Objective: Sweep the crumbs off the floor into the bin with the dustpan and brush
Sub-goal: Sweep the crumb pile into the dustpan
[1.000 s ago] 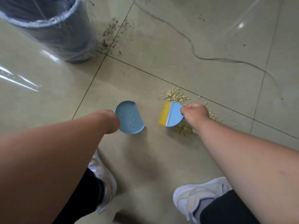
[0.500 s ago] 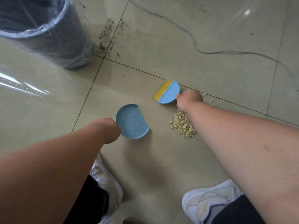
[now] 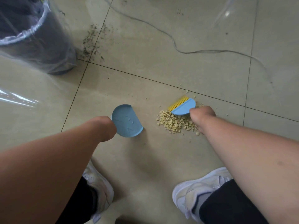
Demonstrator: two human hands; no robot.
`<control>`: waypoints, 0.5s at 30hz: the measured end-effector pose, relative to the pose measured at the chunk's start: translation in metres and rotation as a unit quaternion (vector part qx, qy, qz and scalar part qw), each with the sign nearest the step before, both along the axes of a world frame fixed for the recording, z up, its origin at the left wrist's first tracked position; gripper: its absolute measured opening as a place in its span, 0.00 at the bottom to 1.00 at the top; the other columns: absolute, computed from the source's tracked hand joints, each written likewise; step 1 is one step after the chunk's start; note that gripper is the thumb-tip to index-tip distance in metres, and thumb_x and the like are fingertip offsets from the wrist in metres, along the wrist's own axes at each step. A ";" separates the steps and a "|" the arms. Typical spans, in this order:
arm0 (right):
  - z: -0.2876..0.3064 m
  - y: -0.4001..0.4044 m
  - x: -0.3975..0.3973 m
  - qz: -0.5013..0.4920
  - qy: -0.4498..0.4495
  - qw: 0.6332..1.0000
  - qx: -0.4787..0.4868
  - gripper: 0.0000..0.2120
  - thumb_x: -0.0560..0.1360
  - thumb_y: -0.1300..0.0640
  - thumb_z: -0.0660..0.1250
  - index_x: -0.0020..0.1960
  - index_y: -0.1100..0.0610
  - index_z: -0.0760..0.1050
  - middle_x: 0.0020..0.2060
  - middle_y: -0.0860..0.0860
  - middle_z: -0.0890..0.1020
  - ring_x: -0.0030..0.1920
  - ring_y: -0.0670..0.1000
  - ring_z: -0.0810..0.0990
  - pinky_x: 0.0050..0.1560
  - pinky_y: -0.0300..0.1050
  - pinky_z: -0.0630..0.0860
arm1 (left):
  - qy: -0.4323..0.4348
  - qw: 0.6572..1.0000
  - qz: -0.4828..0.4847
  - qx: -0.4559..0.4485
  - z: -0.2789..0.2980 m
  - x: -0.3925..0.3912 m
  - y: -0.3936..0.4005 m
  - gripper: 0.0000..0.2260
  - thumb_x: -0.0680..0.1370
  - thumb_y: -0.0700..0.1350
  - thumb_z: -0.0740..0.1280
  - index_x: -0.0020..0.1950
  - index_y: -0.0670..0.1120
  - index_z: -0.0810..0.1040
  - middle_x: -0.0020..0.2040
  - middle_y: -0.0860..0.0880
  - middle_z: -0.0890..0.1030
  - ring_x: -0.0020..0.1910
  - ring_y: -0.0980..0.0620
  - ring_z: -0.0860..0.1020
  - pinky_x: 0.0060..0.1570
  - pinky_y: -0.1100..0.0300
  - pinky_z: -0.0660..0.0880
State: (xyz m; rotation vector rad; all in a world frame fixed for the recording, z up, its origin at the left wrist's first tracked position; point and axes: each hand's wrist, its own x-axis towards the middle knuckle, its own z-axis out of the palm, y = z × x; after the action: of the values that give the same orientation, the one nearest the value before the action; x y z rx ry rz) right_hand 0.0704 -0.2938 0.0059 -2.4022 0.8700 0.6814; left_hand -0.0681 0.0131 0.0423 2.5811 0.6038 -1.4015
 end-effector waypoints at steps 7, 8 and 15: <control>0.005 0.036 -0.006 0.040 -0.026 0.994 0.103 0.13 0.76 0.52 0.67 0.54 0.59 0.82 0.46 0.55 0.83 0.40 0.55 0.79 0.39 0.41 0.72 | -0.047 0.996 0.073 0.003 0.014 0.012 -0.017 0.12 0.81 0.40 0.62 0.63 0.41 0.78 0.49 0.44 0.77 0.48 0.43 0.76 0.53 0.53 0.77; 0.003 0.047 -0.007 0.060 -0.021 0.991 0.119 0.13 0.78 0.53 0.66 0.57 0.58 0.82 0.47 0.55 0.83 0.41 0.55 0.80 0.41 0.41 0.73 | -0.058 0.995 0.082 0.004 0.012 0.010 -0.019 0.11 0.80 0.40 0.62 0.61 0.41 0.78 0.45 0.45 0.76 0.47 0.43 0.76 0.50 0.53 0.77; -0.023 0.125 0.000 0.211 0.015 0.971 0.115 0.17 0.81 0.50 0.61 0.60 0.61 0.80 0.57 0.60 0.83 0.55 0.62 0.81 0.50 0.45 0.73 | -0.114 0.985 0.129 -0.001 -0.002 0.003 -0.009 0.04 0.78 0.42 0.60 0.43 0.46 0.71 0.38 0.47 0.72 0.45 0.40 0.78 0.47 0.53 0.78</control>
State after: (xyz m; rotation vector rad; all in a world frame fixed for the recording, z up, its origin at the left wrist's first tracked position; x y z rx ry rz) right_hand 0.0702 -0.1685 -0.0175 -2.3832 0.2659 0.9216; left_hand -0.0655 0.0044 0.0400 2.5016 0.8614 -1.0105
